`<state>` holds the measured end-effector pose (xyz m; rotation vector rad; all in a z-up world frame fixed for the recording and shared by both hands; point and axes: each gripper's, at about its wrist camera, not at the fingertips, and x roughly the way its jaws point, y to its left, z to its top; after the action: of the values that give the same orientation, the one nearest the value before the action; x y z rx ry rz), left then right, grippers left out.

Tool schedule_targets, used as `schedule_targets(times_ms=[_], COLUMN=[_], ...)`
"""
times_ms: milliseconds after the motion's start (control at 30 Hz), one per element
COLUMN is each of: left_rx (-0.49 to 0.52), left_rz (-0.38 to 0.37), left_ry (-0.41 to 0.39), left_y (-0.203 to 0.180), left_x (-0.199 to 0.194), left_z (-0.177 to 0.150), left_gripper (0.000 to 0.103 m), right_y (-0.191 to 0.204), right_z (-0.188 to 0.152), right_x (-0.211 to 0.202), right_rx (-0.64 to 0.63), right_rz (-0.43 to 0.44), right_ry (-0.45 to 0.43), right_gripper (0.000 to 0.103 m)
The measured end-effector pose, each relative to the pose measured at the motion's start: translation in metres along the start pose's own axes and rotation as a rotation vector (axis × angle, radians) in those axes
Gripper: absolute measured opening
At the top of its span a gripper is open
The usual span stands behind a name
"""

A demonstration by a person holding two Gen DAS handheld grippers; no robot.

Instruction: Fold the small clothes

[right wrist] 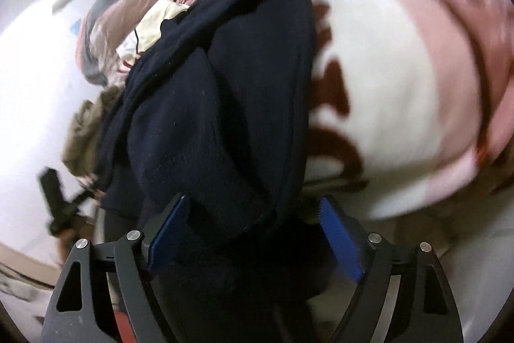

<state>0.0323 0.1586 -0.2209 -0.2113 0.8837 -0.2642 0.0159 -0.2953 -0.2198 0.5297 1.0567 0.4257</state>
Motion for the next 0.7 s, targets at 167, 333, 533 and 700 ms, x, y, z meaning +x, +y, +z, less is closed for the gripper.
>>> schedule_targets(times_ms=[167, 333, 533, 700], left_rx=[-0.031, -0.048, -0.043, -0.022], left_rz=[-0.056, -0.074, -0.129, -0.154], left_ry=[-0.009, -0.014, -0.019, -0.020], left_y=[0.001, 0.000, -0.009, -0.020], left_x=[0.004, 0.002, 0.003, 0.008], left_z=[0.002, 0.002, 0.006, 0.010], left_gripper=[0.093, 0.093, 0.072, 0.061], right_y=[-0.009, 0.011, 0.030, 0.042], right_z=[-0.006, 0.000, 0.008, 0.011], right_x=[0.017, 0.027, 0.025, 0.035], right_rx=[0.086, -0.017, -0.105, -0.154], right_rz=[0.169, 0.150, 0.238, 0.255], right_ry=[0.064, 0.087, 0.053, 0.061], right_gripper=[0.081, 0.085, 0.077, 0.071])
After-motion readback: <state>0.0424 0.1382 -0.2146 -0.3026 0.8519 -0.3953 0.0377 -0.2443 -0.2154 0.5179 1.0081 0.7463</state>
